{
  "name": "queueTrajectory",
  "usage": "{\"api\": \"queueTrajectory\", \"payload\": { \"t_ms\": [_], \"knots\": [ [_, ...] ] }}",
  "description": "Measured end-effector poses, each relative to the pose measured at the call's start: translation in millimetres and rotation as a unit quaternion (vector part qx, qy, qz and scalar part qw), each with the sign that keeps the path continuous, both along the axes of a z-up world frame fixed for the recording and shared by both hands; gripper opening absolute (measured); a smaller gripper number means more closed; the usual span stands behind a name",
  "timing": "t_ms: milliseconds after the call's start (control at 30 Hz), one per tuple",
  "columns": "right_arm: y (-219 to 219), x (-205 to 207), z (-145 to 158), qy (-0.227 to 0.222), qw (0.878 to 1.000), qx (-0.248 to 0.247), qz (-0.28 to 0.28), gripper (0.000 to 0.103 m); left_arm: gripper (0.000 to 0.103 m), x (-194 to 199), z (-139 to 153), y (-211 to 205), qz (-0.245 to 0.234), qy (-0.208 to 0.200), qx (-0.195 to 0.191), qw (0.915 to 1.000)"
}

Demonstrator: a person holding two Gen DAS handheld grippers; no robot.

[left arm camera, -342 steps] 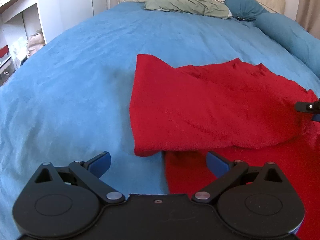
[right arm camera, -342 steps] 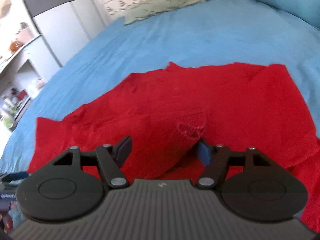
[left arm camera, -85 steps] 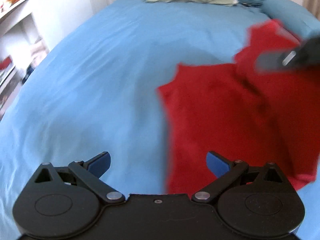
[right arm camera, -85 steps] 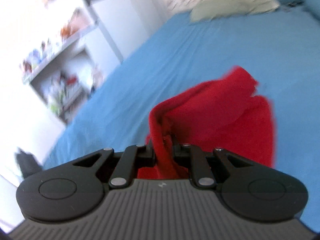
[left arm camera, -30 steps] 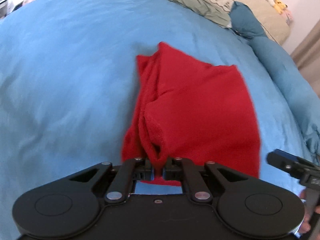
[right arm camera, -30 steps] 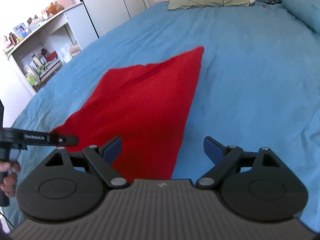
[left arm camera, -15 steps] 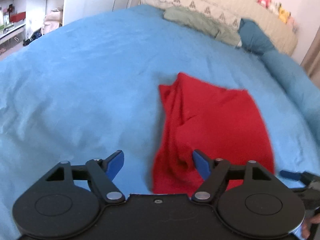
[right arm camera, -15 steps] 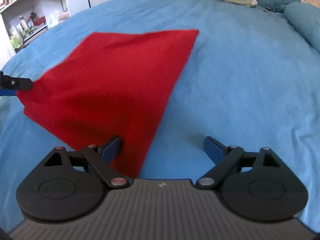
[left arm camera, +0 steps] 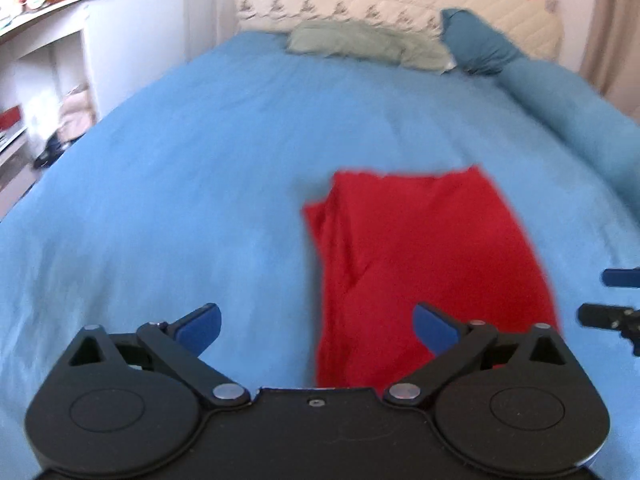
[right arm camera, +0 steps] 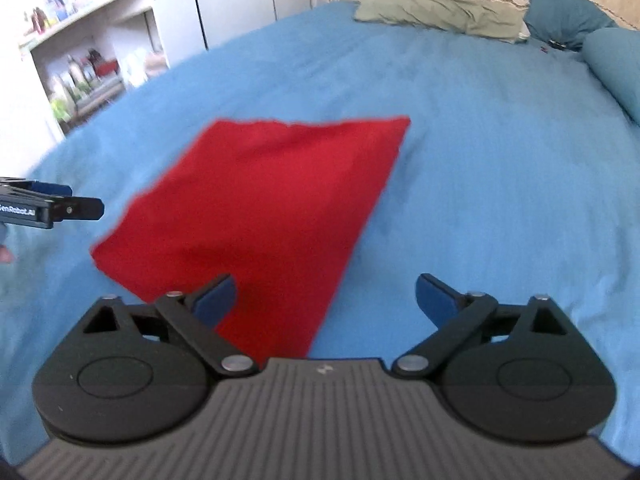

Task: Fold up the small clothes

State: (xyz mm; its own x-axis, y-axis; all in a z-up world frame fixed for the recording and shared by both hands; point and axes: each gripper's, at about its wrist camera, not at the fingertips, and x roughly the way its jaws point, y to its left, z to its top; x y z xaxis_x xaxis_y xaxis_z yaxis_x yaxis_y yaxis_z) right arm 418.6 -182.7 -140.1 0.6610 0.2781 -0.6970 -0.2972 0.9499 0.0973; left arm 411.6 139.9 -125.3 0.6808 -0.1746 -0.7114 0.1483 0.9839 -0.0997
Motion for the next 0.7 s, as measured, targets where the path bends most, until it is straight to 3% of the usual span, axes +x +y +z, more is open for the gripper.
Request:
{"api": "queueTrajectory", "payload": {
  "t_ms": [167, 333, 500, 567, 633, 700],
  "knots": [
    [-5.4, 43.3, 10.9, 0.062, 0.997, 0.046, -0.011, 0.103, 0.103, 60.0, 0.2, 2.9, -0.041, 0.089, -0.085, 0.9916],
    [-14.4, 78.3, -8.7, 0.107, 0.986, 0.118, -0.052, 0.103, 0.1, 99.2, -28.7, 6.7, -0.025, 0.139, -0.133, 0.981],
    [-13.5, 97.5, -36.0, 0.128, 0.979, 0.145, -0.06, 0.103, 0.08, 115.2, -54.4, -0.7, -0.024, 0.167, -0.143, 0.9753],
    [-11.0, 101.4, -45.0, 0.132, 0.979, 0.146, -0.053, 0.086, 0.078, 116.5, -60.5, -3.4, -0.028, 0.161, -0.146, 0.9757],
    [-9.5, 103.5, -51.2, 0.131, 0.977, 0.163, -0.046, 0.079, 0.072, 116.3, -59.8, -4.9, -0.03, 0.151, -0.148, 0.9769],
    [-7.5, 106.0, -54.1, 0.125, 0.975, 0.176, -0.053, 0.07, 0.055, 116.1, -58.8, -8.8, -0.031, 0.146, -0.147, 0.9777]
  ]
}}
